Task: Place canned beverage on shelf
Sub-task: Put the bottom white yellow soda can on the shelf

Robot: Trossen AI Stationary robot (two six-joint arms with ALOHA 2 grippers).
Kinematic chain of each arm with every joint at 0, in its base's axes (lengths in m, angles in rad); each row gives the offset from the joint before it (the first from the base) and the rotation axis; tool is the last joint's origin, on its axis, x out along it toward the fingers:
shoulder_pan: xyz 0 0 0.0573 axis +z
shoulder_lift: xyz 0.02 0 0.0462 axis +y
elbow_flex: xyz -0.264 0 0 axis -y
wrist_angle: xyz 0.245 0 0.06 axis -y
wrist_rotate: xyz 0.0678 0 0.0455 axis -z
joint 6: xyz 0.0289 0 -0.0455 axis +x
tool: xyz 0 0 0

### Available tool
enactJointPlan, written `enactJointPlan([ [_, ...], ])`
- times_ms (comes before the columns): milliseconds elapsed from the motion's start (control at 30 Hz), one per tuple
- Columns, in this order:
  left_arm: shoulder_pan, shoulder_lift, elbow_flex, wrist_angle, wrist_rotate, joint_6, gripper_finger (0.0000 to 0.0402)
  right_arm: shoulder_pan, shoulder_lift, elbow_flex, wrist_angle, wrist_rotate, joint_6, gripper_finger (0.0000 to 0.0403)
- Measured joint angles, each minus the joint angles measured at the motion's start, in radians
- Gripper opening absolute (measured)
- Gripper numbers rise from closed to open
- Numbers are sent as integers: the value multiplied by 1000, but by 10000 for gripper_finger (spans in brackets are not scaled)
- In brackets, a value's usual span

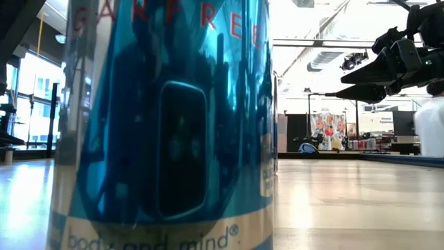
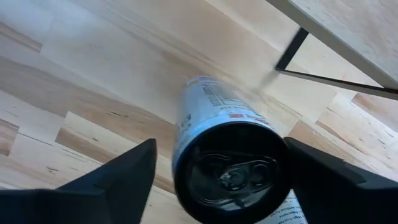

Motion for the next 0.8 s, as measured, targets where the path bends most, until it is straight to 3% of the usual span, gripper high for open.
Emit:
enactJointPlan([
  [300,-23,-2,1,2,-5,59,200,0,0,0,0,0,0,387],
  [800,-29,-2,1,35,-1,536,218,0,0,0,0,0,0,387],
])
